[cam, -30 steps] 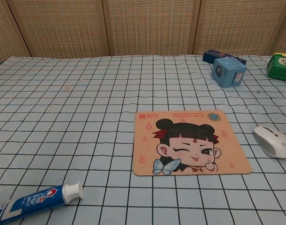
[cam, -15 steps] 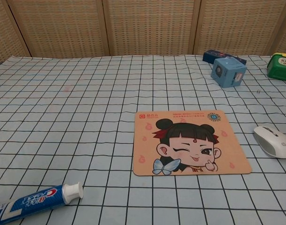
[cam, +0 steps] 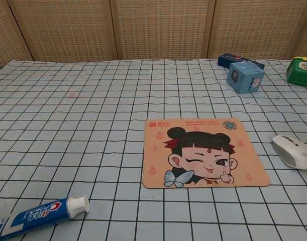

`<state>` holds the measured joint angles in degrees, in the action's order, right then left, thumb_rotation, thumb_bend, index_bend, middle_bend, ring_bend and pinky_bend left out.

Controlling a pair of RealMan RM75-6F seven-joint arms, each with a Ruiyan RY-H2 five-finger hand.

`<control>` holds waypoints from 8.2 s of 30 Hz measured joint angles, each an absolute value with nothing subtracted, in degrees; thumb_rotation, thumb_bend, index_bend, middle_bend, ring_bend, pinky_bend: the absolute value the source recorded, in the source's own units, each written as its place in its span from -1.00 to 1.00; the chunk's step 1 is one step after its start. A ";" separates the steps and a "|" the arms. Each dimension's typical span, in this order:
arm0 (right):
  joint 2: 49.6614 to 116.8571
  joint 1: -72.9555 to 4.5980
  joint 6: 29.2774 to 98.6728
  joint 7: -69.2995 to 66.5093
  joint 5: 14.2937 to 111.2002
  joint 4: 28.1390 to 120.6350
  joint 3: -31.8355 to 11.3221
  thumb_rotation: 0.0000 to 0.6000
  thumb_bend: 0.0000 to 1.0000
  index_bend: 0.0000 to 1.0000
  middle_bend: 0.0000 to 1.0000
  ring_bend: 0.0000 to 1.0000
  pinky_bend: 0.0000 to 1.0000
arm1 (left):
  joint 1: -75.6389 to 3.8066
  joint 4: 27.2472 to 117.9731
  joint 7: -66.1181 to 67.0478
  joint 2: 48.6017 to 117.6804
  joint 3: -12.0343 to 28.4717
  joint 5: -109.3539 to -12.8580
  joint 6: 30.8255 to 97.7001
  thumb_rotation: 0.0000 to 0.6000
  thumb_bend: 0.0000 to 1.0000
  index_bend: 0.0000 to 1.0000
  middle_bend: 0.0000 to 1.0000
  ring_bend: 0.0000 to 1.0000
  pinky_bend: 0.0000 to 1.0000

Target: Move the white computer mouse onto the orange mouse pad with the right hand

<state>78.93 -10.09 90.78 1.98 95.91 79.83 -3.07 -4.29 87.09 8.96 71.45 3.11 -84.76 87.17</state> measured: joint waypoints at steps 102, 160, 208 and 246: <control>95.35 -32.84 66.05 37.02 38.09 78.09 -15.57 1.00 -0.23 -1.00 -1.00 -1.00 -1.00 | -4.70 85.40 2.62 71.33 3.62 -85.80 88.12 1.00 -1.00 -1.00 -1.00 -1.00 -1.00; 73.45 -24.75 73.34 3.04 83.62 82.09 -2.03 1.00 -0.69 -0.70 -0.80 -0.94 -0.91 | -4.72 85.19 3.23 71.88 2.93 -87.49 88.65 1.00 -1.00 -1.00 -1.00 -1.00 -1.00; 78.39 -27.27 67.23 3.38 99.63 59.57 6.91 1.00 -0.70 -0.47 -0.84 -1.00 -1.00 | -5.17 84.42 4.84 73.15 2.08 -88.51 87.97 1.00 -1.00 -1.00 -1.00 -1.00 -1.00; 84.86 -26.88 67.64 -1.59 100.20 49.32 8.19 1.00 -0.67 0.41 0.02 -0.16 -0.05 | -5.26 83.80 4.39 73.32 2.26 -88.09 87.84 1.00 -1.00 -1.00 -1.00 -1.00 -1.00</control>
